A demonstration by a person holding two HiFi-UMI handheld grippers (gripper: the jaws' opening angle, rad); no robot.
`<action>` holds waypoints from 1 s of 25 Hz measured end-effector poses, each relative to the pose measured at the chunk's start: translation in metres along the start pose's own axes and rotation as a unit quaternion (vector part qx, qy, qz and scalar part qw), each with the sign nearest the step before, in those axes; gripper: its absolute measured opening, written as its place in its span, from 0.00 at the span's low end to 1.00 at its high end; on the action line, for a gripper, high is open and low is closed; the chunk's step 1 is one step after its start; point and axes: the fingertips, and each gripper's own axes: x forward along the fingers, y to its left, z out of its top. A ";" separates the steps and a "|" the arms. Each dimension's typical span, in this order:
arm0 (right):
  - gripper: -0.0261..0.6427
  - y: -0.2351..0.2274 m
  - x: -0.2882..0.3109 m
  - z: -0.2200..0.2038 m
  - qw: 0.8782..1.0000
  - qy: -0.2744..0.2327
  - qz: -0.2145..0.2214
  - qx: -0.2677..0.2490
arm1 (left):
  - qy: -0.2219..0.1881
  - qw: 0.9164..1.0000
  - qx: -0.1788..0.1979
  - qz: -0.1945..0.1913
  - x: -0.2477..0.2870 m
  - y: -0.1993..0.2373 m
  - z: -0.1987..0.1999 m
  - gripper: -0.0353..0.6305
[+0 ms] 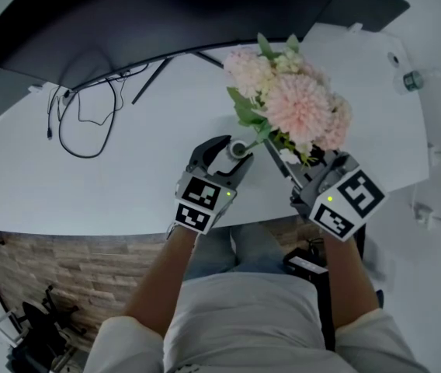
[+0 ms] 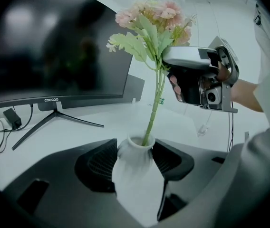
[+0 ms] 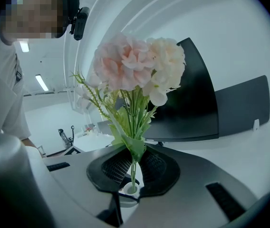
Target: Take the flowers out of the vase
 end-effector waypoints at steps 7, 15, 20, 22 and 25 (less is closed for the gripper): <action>0.13 0.000 -0.009 0.011 1.000 -0.011 -0.003 -0.001 | 0.001 1.000 0.003 0.002 0.001 -0.003 0.001 0.41; 0.13 -0.001 -0.019 0.020 1.000 -0.020 -0.007 -0.003 | 0.002 1.000 0.004 0.003 0.002 -0.006 0.003 0.41; 0.13 0.000 -0.020 0.024 1.000 -0.023 -0.010 -0.005 | 0.002 1.000 0.004 0.003 0.001 -0.004 0.002 0.41; 0.13 0.000 -0.020 0.025 1.000 -0.024 -0.011 -0.005 | 0.002 1.000 0.003 0.002 0.001 -0.003 0.001 0.41; 0.13 0.001 -0.020 0.027 1.000 -0.026 -0.012 -0.006 | 0.002 1.000 0.003 0.002 0.001 -0.002 0.000 0.41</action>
